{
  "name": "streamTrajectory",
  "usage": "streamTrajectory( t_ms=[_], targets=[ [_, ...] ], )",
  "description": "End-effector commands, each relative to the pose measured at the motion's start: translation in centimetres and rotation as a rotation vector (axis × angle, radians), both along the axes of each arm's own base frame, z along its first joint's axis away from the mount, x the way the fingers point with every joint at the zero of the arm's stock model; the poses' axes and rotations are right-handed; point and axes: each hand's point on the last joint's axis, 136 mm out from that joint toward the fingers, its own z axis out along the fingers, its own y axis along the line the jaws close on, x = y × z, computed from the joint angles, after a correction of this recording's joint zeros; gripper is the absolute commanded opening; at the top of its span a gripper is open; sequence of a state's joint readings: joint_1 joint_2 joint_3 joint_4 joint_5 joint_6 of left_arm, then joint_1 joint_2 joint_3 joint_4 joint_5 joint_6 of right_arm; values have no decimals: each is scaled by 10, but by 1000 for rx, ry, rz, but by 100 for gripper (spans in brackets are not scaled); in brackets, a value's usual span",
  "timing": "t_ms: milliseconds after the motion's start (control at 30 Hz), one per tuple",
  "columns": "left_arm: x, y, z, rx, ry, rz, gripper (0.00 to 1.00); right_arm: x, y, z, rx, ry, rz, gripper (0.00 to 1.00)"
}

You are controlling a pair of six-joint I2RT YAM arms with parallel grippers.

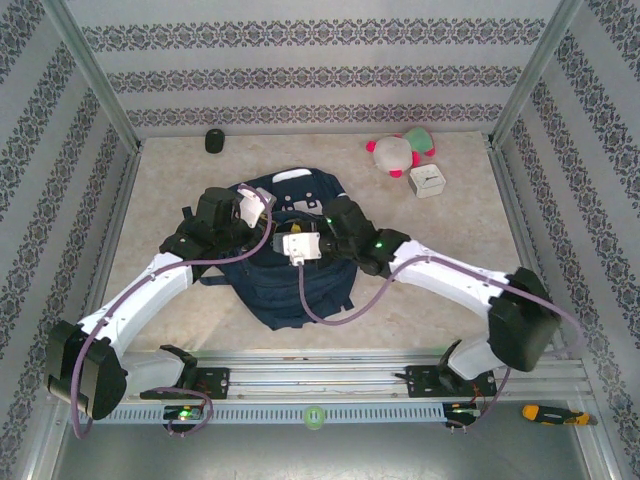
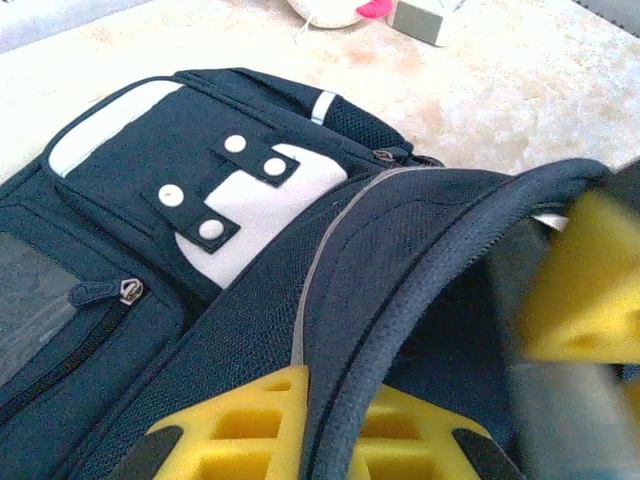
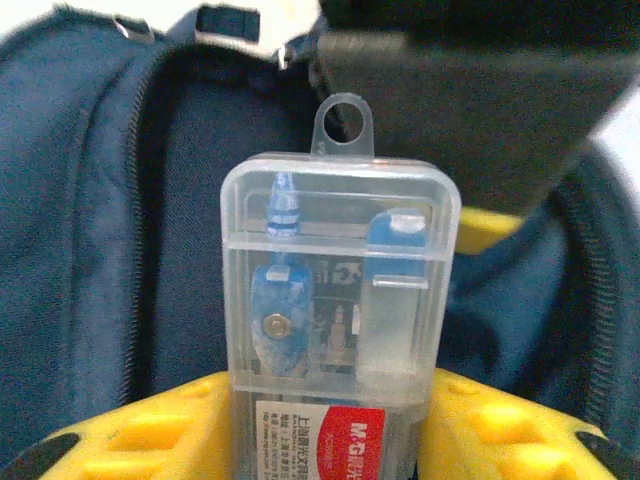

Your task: Pack the student bag

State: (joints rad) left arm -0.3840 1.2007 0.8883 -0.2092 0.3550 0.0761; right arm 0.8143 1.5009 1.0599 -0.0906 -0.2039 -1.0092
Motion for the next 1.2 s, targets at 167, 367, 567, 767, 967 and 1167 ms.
streamTrajectory(
  t_ms=[167,367,567,767,967,1167],
  targets=[
    [13,-10,55,-109,-142,-11,1,25,6,9,-62,-161,12,64],
    [15,-10,53,-104,-145,-10,1,15,-5,25,-3,-107,-30,67],
    [7,-13,49,-88,-178,-64,1,-11,-20,76,268,59,-30,67],
    [-4,-25,45,-115,-170,-159,4,26,-24,61,299,156,-136,67],
    [-5,-30,48,-154,-169,-176,6,38,-9,42,286,264,-82,57],
    [-1,-8,38,-96,-109,-40,45,43,-31,51,341,322,-29,3]
  ],
)
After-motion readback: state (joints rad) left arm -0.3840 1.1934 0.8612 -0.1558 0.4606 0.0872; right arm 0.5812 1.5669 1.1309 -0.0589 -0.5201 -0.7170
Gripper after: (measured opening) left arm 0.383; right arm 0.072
